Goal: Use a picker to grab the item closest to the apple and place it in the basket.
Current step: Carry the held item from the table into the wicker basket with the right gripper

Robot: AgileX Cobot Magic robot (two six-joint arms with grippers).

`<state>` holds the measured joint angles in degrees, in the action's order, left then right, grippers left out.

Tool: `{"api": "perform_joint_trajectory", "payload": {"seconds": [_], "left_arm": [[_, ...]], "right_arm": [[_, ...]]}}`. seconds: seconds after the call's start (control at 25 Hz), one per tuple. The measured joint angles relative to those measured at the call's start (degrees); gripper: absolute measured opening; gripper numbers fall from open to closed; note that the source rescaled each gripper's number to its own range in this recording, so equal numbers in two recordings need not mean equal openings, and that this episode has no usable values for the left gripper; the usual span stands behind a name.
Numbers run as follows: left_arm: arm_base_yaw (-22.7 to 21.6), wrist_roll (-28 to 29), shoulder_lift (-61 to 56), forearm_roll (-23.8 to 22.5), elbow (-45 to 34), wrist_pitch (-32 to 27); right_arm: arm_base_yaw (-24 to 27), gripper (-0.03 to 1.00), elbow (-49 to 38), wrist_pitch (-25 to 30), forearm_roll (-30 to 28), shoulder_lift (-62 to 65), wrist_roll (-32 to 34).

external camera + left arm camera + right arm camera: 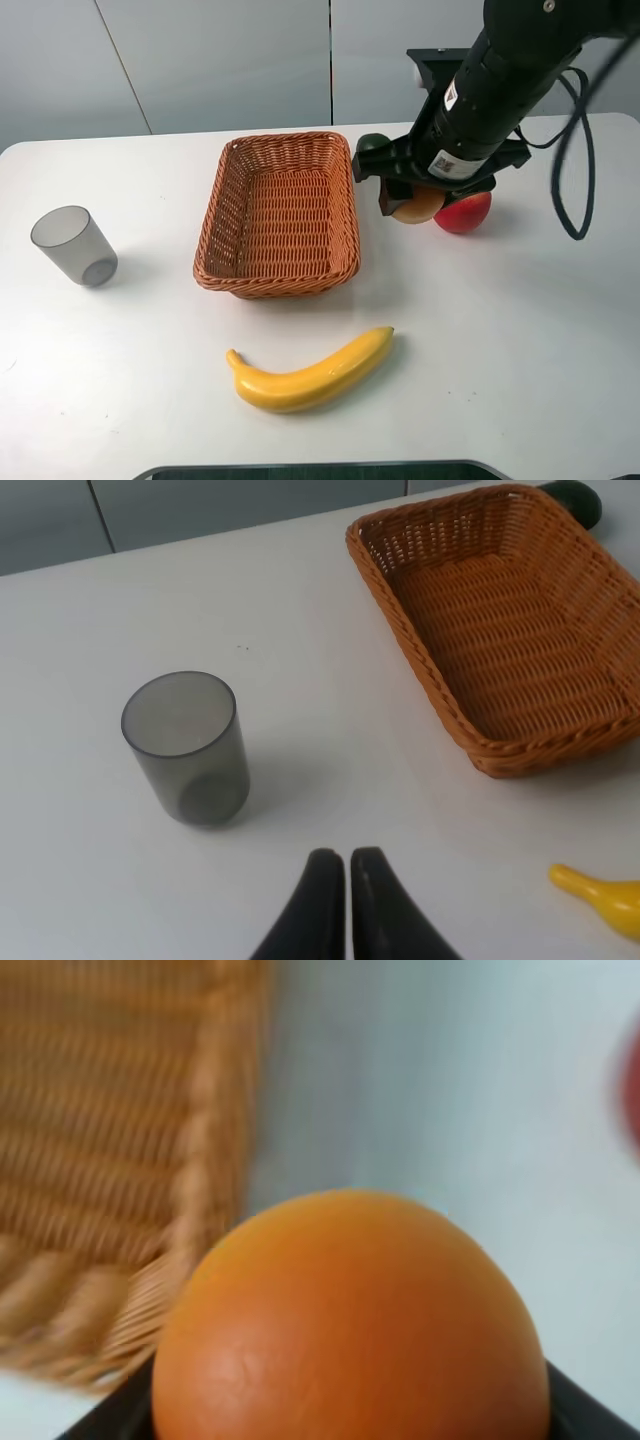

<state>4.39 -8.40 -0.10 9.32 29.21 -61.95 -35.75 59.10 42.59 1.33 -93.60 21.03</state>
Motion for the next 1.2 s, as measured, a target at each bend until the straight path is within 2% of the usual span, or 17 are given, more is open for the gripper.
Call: {"api": "perform_joint_trajectory", "payload": {"seconds": [0.12, 0.32, 0.6, 0.8, 1.2], "left_arm": [[0.0, 0.0, 0.0, 0.0, 0.0, 0.0], [0.0, 0.0, 0.0, 0.0, 0.0, 0.0], [0.0, 0.0, 0.0, 0.0, 0.0, 0.0], [0.0, 0.0, 0.0, 0.0, 0.0, 0.0], [0.0, 0.0, 0.0, 0.0, 0.0, 0.0]], "right_arm": [[-1.1, 0.0, 2.4, 0.9, 5.4, -0.7, -7.6], [-3.5, 0.0, 8.9, 0.9, 7.0, -5.1, -11.5], [-8.0, 0.0, 16.9, -2.9, 5.1, -12.9, -12.3], [-8.9, 0.0, 22.5, -3.4, 4.2, -20.0, -12.3], [-9.0, 0.0, 23.9, -8.8, 0.7, -26.1, -11.2]]}}
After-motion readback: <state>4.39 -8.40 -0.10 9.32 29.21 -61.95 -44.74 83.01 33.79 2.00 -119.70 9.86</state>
